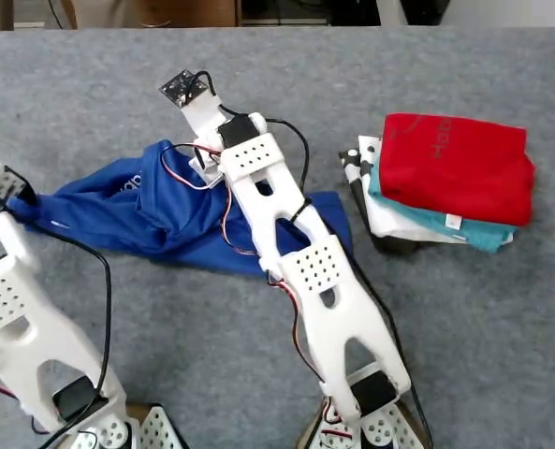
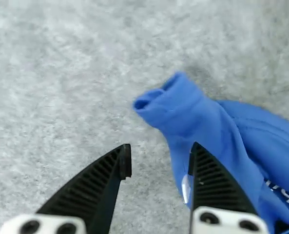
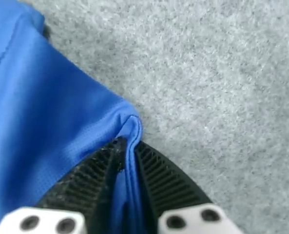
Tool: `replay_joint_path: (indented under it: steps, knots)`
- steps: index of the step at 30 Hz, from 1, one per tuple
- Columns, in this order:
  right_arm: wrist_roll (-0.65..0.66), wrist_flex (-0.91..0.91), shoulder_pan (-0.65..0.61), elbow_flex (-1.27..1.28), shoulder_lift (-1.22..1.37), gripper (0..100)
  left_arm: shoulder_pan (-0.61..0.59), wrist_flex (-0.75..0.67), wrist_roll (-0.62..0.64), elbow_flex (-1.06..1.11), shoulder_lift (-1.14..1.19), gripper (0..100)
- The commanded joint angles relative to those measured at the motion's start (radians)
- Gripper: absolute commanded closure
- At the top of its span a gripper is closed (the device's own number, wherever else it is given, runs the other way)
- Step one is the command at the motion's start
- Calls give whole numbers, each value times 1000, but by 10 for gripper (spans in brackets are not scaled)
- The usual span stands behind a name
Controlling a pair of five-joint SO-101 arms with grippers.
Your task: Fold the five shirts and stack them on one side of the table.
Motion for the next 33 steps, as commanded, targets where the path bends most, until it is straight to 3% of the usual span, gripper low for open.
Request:
replay_joint_path:
  steps: [1, 9, 20, 28, 33]
  knots:
    - [6, -15, -19, -4, -4, 978, -34, 12, 12, 14, -70, 793]
    - [6, -15, -19, -4, -4, 978, -94, 12, 124, 107, -65, 793]
    - [6, -15, -27, -2, -4, 978, -89, 11, 252, 103, -73, 792]
    - [6, -15, -27, -2, -4, 978, -55, 9, 285, -100, -61, 792]
    - [6, -15, -28, -2, -4, 978, -25, -23, 318, -112, 12, 792]
